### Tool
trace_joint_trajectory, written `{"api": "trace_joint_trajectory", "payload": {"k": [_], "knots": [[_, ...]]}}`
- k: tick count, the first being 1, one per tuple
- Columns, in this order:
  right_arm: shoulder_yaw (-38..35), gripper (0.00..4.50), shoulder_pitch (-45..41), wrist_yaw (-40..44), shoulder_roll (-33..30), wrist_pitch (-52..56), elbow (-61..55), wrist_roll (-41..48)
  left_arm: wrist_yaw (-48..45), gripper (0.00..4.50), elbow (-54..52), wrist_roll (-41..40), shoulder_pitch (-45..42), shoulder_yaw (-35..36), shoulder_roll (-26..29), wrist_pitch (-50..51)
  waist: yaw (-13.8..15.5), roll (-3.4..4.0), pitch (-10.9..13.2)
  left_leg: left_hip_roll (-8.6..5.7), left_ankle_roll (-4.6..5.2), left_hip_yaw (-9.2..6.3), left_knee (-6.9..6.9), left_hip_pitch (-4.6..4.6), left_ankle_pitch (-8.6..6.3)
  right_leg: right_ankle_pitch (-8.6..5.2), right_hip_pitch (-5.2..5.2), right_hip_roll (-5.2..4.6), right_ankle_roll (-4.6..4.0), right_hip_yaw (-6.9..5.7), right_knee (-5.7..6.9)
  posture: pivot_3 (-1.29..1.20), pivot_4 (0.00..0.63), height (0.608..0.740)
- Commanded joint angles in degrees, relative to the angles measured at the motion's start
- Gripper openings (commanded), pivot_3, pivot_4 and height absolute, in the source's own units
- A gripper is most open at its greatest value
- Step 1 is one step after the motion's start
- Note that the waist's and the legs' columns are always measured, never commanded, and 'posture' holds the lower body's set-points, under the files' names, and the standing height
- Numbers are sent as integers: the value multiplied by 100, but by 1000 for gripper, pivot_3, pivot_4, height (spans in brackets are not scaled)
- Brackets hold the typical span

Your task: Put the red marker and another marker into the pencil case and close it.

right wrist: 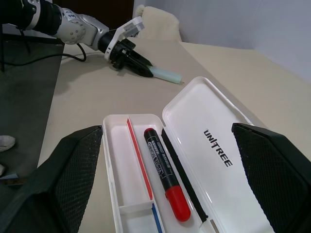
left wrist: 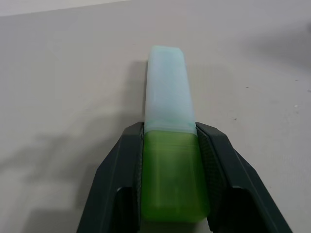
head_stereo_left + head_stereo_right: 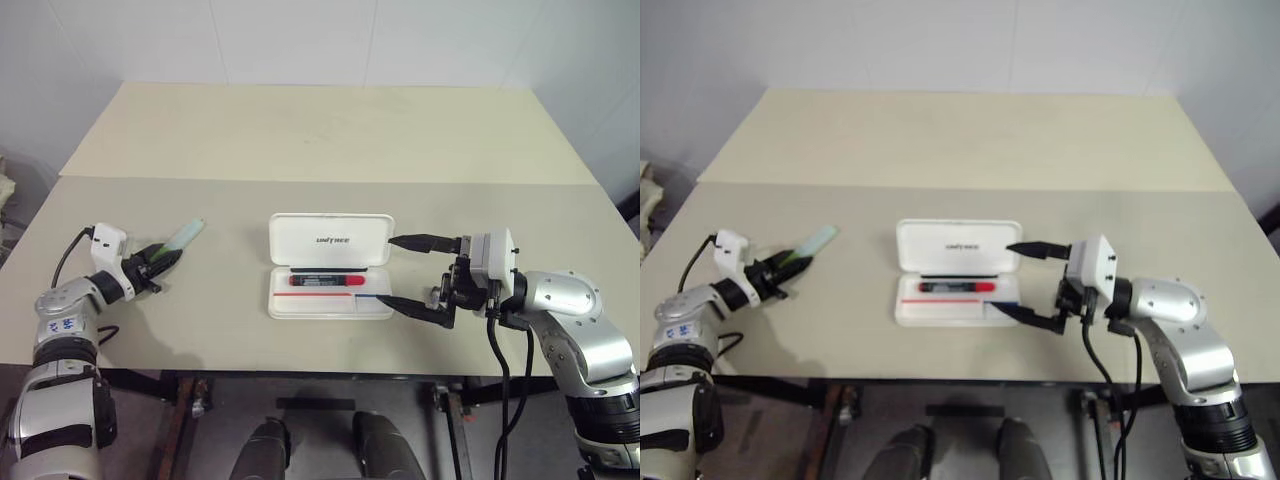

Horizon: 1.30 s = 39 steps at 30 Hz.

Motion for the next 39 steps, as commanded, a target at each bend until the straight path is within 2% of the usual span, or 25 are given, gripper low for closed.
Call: {"api": "trace_joint_trajectory", "payload": {"k": [1,7,13,18,22,25,31,35,39], "knots": [[-182,4500,11,60,-13,-147,69,60,-369,1277,-594,-293,180,90,-104,34,1,0,0,0,0,0,0,0,0,0,0,0,0,0,0,0,150,740],[-330,4500,92,254,-110,-510,454,-45,-701,1277,-2025,-730,542,143,-250,348,1,-3,2,3,0,-1,0,-4,0,0,-1,0,0,0,-1,0,150,740],[-567,4500,348,567,-409,-618,817,-50,-920,1277,-4729,-1415,1142,-133,-316,1395,1,-3,2,13,0,-1,-1,-7,0,0,0,-2,0,2,-8,0,150,740],[-778,4500,438,514,-481,-631,991,-62,-1016,1277,-6118,-1791,1689,-456,-258,2245,-26,-2,2,14,0,9,-2,3,0,0,0,2,0,12,0,0,150,740],[-909,4500,607,506,-529,-629,986,-64,-1159,1277,-6666,-1866,1791,-766,-223,2594,-4,-2,2,10,-1,6,1,3,0,0,2,5,-1,9,0,0,150,740],[-1008,4500,797,437,-519,-675,952,-106,-1314,1277,-6647,-1638,1526,-1229,-326,2585,24,-2,2,3,-1,6,5,5,0,0,10,3,-1,8,-3,0,150,740],[-1058,4500,1082,86,-404,-652,567,-98,-1932,1277,-5293,-947,691,-2086,-693,1768,25,-2,2,-3,0,8,8,5,1,2,12,3,2,8,-7,0,150,740],[-1062,4500,1273,-146,-350,-624,281,-100,-2453,1277,-4385,-654,168,-2404,-874,1202,-9,-3,2,0,0,9,3,2,1,1,8,7,2,8,-10,0,150,740],[-1100,4500,1410,-383,-314,-599,63,-97,-2682,1277,-3915,-536,-76,-2477,-979,951,-1,-3,2,0,0,9,3,1,1,1,7,7,2,9,-10,0,150,740]]}}
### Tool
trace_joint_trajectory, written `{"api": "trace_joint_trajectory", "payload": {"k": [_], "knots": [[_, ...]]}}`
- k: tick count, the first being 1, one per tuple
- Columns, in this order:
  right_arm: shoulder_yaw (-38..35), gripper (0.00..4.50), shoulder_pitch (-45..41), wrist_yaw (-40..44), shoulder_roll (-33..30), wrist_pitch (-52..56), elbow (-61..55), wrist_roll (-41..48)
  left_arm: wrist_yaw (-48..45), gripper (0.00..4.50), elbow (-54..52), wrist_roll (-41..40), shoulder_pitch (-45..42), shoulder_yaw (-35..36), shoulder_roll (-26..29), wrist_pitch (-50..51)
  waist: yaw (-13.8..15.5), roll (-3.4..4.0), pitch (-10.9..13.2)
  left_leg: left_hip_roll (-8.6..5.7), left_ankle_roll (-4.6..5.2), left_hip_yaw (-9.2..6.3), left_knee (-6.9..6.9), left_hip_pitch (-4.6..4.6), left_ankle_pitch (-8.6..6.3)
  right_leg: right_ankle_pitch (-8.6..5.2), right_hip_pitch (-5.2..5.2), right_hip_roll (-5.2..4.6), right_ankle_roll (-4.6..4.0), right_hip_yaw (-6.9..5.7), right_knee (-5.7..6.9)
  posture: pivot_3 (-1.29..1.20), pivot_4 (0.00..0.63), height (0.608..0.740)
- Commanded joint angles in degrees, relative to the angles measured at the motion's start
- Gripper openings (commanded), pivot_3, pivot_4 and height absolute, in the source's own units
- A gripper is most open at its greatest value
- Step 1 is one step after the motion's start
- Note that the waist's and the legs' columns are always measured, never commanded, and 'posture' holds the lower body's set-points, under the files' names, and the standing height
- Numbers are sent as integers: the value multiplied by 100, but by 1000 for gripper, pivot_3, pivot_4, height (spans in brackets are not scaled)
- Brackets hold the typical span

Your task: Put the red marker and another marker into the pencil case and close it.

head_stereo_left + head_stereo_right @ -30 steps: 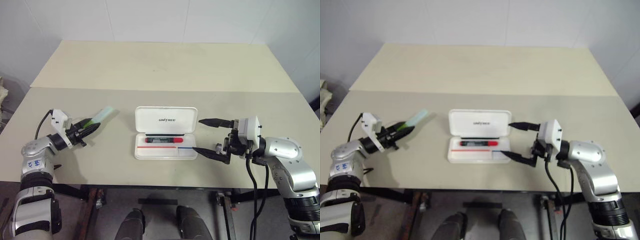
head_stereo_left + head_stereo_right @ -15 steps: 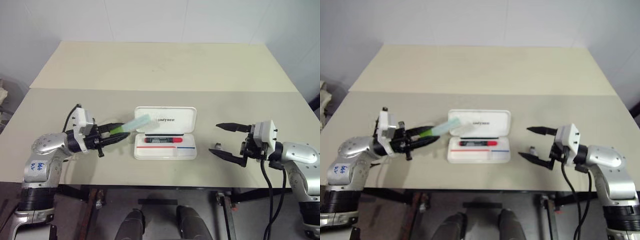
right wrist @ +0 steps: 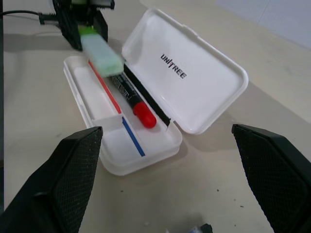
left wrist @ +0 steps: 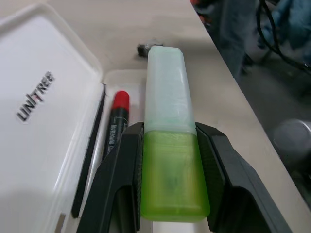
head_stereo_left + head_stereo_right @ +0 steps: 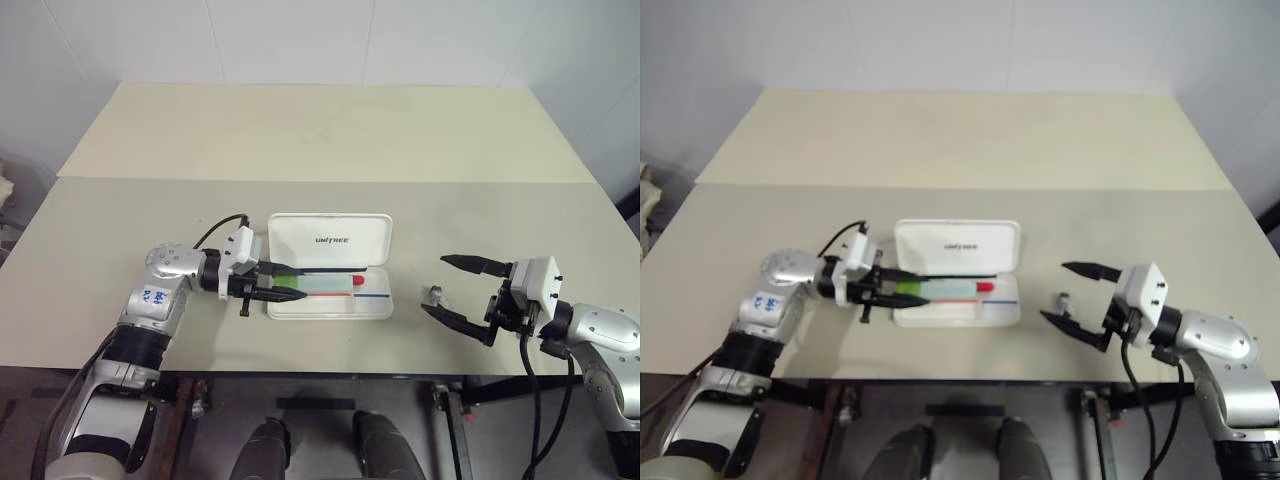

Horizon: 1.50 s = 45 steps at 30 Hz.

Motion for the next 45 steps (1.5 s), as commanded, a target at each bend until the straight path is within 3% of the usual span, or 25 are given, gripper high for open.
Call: {"api": "trace_joint_trajectory", "payload": {"k": [1,28,39,45], "knots": [[-186,4500,112,-224,45,8,-360,41,-199,1277,247,90,-186,10,-41,-261,12,0,0,0,0,-2,0,-1,0,0,0,0,0,0,0,0,150,740],[-138,4500,433,-909,134,223,-1063,81,-154,1277,1029,658,-201,-89,-426,-532,13,-2,1,-1,1,-4,6,-1,1,1,2,-1,2,-1,5,0,150,740],[-2,4500,263,-960,221,217,-986,29,-90,4461,1136,532,-357,25,-528,-492,19,-2,1,-2,1,-4,9,0,1,1,3,-1,3,-1,8,0,150,740],[41,4500,209,-964,274,207,-949,3,-262,4461,1060,465,-332,57,-547,-627,18,-2,1,-2,2,-4,9,0,2,2,3,-1,3,-1,9,0,150,740]]}}
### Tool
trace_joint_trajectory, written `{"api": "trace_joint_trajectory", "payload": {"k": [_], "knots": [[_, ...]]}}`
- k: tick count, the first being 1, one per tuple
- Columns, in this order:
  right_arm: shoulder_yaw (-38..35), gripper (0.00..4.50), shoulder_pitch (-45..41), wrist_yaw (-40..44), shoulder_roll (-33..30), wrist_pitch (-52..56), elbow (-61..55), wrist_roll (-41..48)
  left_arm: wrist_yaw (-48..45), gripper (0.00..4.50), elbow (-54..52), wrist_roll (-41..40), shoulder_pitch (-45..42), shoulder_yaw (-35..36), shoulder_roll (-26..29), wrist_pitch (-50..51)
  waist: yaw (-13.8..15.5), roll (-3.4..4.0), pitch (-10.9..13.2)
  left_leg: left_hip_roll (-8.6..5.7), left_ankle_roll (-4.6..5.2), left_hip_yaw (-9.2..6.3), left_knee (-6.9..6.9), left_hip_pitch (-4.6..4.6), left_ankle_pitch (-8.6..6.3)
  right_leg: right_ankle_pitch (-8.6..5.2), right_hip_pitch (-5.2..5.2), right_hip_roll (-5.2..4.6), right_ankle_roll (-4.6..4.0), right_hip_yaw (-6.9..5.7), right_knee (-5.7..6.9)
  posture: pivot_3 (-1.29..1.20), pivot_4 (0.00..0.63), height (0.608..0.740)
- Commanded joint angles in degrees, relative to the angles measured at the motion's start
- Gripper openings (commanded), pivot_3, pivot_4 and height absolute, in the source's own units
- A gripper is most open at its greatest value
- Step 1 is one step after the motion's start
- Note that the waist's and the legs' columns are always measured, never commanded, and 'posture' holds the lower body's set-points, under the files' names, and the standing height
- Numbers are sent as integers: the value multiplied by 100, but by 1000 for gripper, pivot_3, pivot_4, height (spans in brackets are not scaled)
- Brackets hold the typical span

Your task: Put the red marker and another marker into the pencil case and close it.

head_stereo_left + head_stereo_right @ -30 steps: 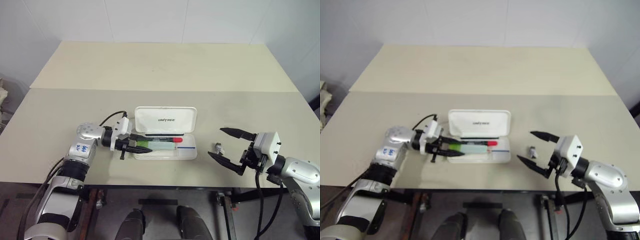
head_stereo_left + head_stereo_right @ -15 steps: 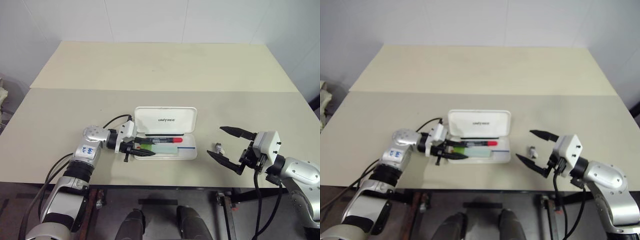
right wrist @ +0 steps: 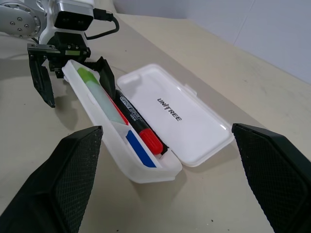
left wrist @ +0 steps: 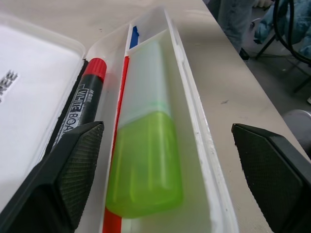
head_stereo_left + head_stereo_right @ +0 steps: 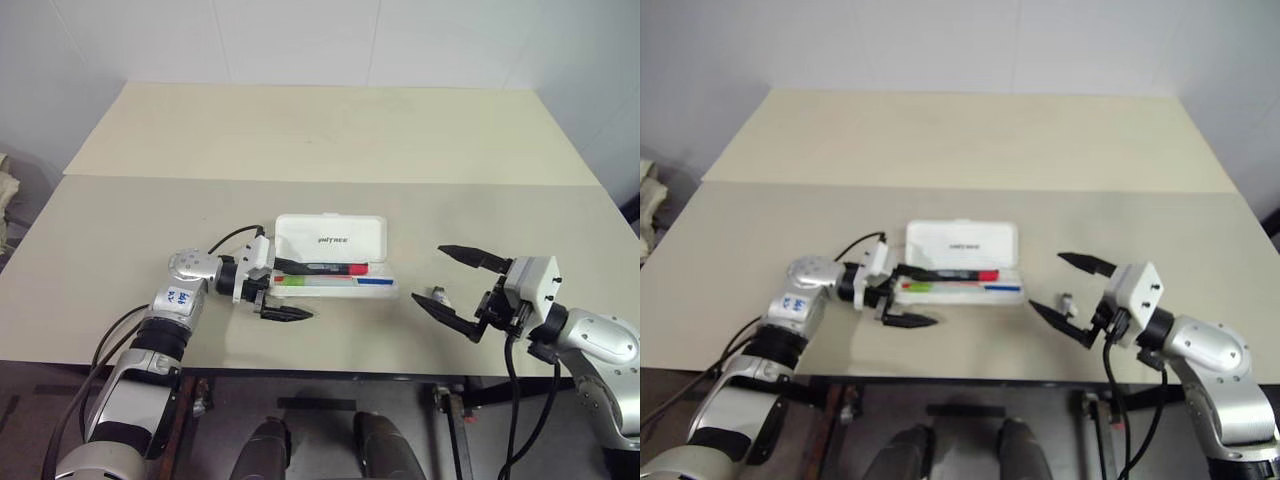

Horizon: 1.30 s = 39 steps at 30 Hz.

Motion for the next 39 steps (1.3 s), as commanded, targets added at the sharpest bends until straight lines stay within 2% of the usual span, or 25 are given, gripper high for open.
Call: {"api": "trace_joint_trajectory", "payload": {"k": [1,16,21,30,39], "knots": [[-8,4500,-58,-14,57,-36,-67,22,-86,4461,-94,-111,-61,94,-21,-118,0,0,0,0,0,0,-1,0,0,0,0,0,0,0,-1,0,150,740],[-18,4500,33,-156,186,41,-162,2,-279,4461,-561,-249,134,94,-131,-247,-2,0,0,1,0,0,-1,-1,0,0,-1,0,0,0,0,0,150,740],[-50,4500,269,-840,516,287,-185,-221,-247,4461,-1028,-477,238,192,-100,-47,-1,0,0,1,0,-2,0,-1,0,0,-1,0,0,0,1,0,150,740],[110,4500,530,-2834,1778,825,-297,-1051,161,4461,-2457,-1096,586,752,448,868,-21,3,-2,5,-4,-4,-6,3,2,-1,-5,2,-3,1,7,0,150,740],[405,4500,659,-3521,2385,1162,-266,-1387,705,4461,-3239,-1465,1026,1423,1176,1620,-18,3,-2,5,-7,-3,-14,5,4,-4,-8,0,-7,2,8,0,150,740]]}}
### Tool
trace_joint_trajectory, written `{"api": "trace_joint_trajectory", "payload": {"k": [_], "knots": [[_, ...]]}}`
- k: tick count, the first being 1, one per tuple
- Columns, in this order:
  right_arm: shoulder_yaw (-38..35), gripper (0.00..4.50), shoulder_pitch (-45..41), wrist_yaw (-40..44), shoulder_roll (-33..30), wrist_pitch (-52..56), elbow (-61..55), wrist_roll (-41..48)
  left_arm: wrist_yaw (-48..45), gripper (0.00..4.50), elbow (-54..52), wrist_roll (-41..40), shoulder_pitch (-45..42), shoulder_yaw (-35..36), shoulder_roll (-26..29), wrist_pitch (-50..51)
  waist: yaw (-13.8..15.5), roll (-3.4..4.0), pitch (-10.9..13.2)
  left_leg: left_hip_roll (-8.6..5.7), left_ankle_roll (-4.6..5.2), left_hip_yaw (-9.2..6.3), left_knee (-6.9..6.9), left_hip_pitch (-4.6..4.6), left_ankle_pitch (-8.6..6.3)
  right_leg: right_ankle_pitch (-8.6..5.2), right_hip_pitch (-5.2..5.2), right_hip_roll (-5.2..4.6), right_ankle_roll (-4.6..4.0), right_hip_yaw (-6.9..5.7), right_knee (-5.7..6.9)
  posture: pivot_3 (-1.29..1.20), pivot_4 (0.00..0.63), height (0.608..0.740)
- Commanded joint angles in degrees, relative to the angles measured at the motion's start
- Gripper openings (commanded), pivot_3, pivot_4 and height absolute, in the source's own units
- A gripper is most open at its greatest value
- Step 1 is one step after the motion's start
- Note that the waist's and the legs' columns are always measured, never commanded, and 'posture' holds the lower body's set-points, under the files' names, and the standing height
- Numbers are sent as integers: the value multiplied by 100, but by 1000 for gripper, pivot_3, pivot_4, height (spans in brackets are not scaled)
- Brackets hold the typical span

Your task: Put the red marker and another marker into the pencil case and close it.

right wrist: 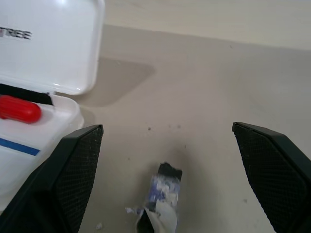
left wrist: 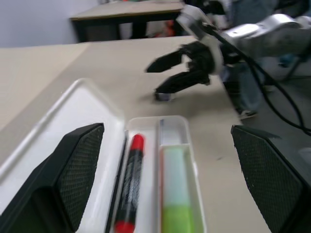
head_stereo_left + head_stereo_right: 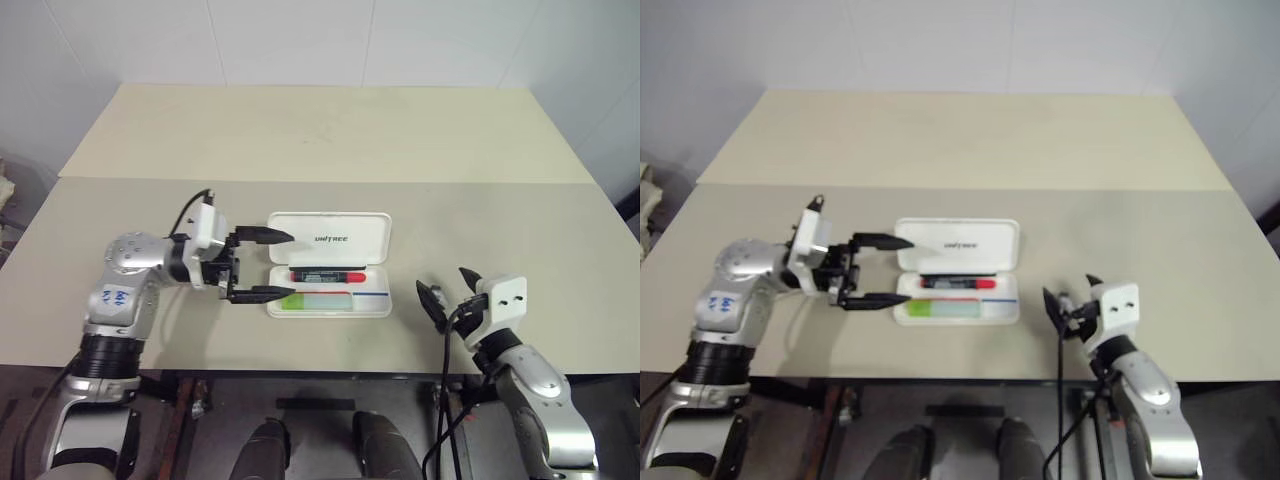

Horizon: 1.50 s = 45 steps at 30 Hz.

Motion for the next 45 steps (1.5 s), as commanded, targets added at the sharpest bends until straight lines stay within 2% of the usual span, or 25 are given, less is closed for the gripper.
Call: {"api": "trace_joint_trajectory", "payload": {"k": [1,11,14,22,24,27,31,35,40,45], "knots": [[19,4500,69,-223,98,67,-190,-93,94,4461,-296,-170,195,232,212,93,0,0,0,0,0,0,-1,0,0,0,0,-1,0,0,-1,0,150,740],[80,4500,340,-535,358,119,48,-357,258,4461,-478,-234,428,337,327,123,0,0,0,-1,0,-2,-2,-1,0,-1,2,-1,-1,-3,-4,0,150,740],[129,3876,367,-466,406,129,95,-324,236,4500,-425,-236,413,331,342,99,-10,0,0,-1,0,0,-2,0,0,-1,2,-1,-1,-2,-4,0,150,740],[194,940,331,-453,399,121,7,-340,104,4500,-237,-190,355,267,347,25,-4,0,0,-1,0,-1,-1,0,0,-1,3,-1,-2,-3,-5,0,150,740],[190,387,310,-413,371,94,3,-327,104,4500,-232,-182,354,254,331,20,-5,0,0,-1,0,-1,-1,0,0,-1,3,-1,-2,-2,-5,0,150,740],[297,384,113,268,-9,-226,47,-215,64,4500,-129,-137,391,206,305,-33,-12,0,0,-1,0,0,-1,0,0,-1,3,-1,-1,-2,-5,0,150,740],[434,384,-423,2071,-1036,-806,323,216,-105,4500,122,-35,463,123,354,-191,-35,0,1,-2,1,11,1,3,0,1,4,0,1,2,-6,0,150,740],[523,384,-1002,3447,-1641,-1048,683,756,-207,4500,363,43,441,100,377,-309,-15,-1,1,3,1,3,-2,3,0,0,7,7,0,-4,-8,0,150,740],[966,384,-1929,4865,-2026,-1247,1429,833,-271,4500,501,144,544,43,385,-523,-35,-3,2,2,1,4,0,0,-1,1,7,3,1,-4,-13,0,150,740],[1380,384,-2675,5596,-1962,-1666,2349,574,-227,4500,381,132,689,33,382,-568,-12,-3,3,4,1,0,0,0,-1,1,5,3,1,-8,-11,0,150,740]]}}
